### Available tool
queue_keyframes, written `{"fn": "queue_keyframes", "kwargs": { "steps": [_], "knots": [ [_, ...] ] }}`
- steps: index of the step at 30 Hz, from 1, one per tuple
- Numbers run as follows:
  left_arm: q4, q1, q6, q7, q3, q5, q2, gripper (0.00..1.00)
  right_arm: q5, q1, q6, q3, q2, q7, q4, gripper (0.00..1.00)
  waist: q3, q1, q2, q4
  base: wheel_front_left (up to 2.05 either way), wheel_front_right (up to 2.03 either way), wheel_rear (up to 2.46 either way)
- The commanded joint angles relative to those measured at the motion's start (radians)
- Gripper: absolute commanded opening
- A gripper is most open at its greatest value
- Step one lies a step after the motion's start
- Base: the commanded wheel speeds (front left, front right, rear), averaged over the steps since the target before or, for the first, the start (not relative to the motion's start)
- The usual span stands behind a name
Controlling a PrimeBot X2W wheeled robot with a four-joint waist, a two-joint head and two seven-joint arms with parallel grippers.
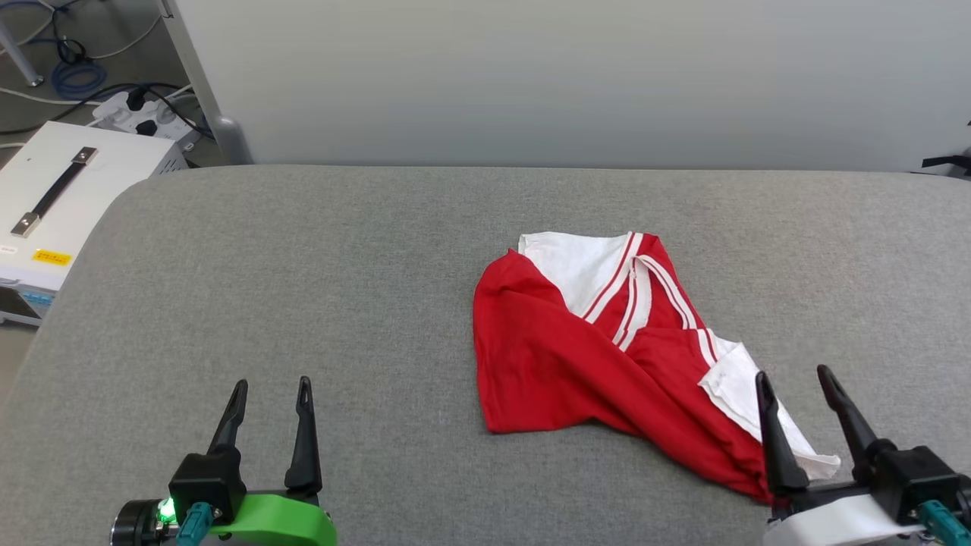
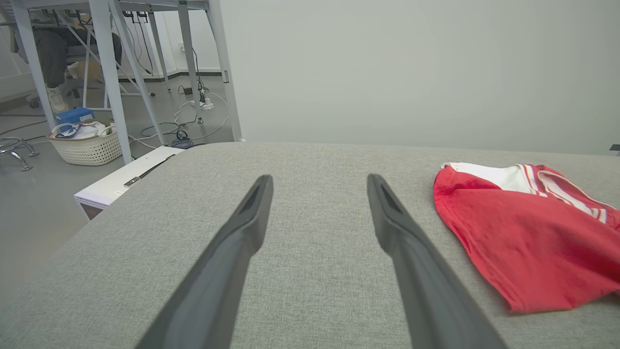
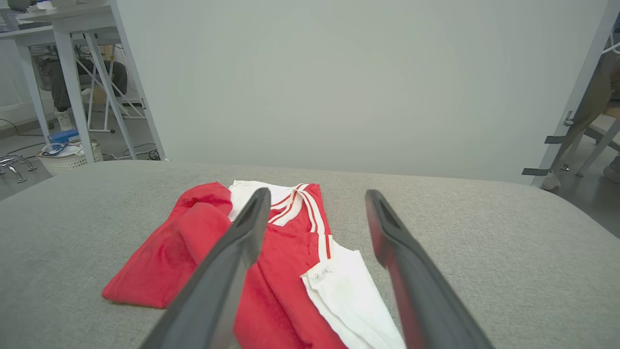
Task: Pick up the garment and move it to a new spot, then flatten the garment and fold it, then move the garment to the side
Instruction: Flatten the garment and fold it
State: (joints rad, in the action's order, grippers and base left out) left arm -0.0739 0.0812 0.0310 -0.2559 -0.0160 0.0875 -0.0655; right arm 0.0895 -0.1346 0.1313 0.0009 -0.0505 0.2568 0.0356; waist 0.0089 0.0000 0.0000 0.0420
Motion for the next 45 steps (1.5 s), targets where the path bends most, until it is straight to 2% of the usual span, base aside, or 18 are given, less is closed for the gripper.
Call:
{"fn": "queue_keyframes", "kwargs": {
  "steps": [1,9,15,17,22,26,33,39,45],
  "knots": [
    [0.0,0.005,0.006,-0.006,-0.005,-0.008,0.006,1.0,-0.005,0.03,-0.001,-0.012,-0.011,0.005,0.014,1.0,0.004,0.0,0.0,-0.001,0.0,0.0,0.0],
    [-0.002,-0.024,0.012,-0.006,0.0,-0.014,0.012,1.0,0.027,0.185,-0.001,-0.057,-0.136,0.005,0.097,1.0,0.029,0.0,0.0,0.002,0.0,0.0,0.0],
    [-0.001,-0.035,0.014,-0.006,-0.003,-0.016,0.014,1.0,0.115,0.267,-0.001,0.063,-0.327,-0.005,0.033,1.0,0.043,0.0,0.0,-0.001,0.0,0.0,0.0],
    [0.001,-0.037,0.013,-0.006,-0.005,-0.017,0.014,1.0,0.162,0.293,-0.001,0.126,-0.395,-0.053,0.017,1.0,0.048,0.0,0.0,-0.003,0.0,0.0,0.0],
    [0.004,-0.045,0.013,-0.006,-0.009,-0.019,0.015,1.0,0.323,0.341,-0.001,0.309,-0.552,-0.286,0.015,1.0,0.069,0.0,0.0,-0.008,0.0,0.0,0.0],
    [0.007,-0.06,0.014,-0.006,-0.006,-0.019,0.015,1.0,0.419,0.365,-0.001,0.414,-0.635,-0.463,0.01,1.0,0.091,0.0,0.0,-0.006,0.0,0.0,0.0],
    [0.011,-0.088,0.011,-0.006,0.005,-0.011,0.015,1.0,0.521,0.391,-0.001,0.512,-0.695,-0.683,-0.042,1.0,0.144,0.0,0.0,0.012,0.0,0.0,0.0],
    [0.013,-0.117,0.004,-0.006,0.018,-0.002,0.015,1.0,0.527,0.421,-0.001,0.59,-0.7,-0.72,-0.11,1.0,0.203,0.0,0.0,0.04,0.0,0.0,0.0],
    [0.009,-0.137,-0.004,-0.006,0.029,0.007,0.015,1.0,0.533,0.443,-0.001,0.703,-0.67,-0.702,-0.234,1.0,0.237,0.0,0.0,0.061,0.0,0.0,0.0]
  ]
}}
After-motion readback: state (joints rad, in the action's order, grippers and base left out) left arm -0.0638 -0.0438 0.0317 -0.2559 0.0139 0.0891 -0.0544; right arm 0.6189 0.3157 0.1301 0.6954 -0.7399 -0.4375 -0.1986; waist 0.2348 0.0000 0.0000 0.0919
